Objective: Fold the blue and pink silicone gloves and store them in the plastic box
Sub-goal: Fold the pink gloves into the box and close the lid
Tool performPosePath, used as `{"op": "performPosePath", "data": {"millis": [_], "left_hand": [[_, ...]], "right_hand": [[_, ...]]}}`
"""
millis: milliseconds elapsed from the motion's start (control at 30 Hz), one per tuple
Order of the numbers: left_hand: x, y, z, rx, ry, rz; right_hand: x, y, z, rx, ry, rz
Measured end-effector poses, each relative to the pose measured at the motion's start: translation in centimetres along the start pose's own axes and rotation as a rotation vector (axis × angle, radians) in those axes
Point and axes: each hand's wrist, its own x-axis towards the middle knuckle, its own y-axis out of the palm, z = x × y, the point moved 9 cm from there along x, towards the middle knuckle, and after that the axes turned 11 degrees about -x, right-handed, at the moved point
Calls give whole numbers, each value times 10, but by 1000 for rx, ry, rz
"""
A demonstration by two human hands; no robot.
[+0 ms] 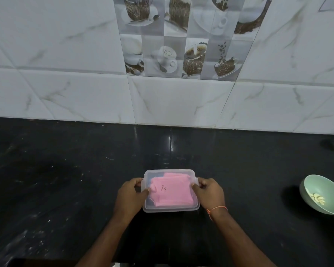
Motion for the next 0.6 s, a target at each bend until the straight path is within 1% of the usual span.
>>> {"op": "performPosePath", "data": {"millis": [200,333,467,600], "left_hand": [[1,1,2,-117,-59,30],[3,1,0,-139,-84,38],[7,1,2,-166,-93,42],[11,4,7,-204,-151,58]], "right_hand": [[-2,3,-5,23,18,12],[2,4,-4,17,16,35],[4,6,-6,89,53,57],[8,13,-12,180,122,112]]}}
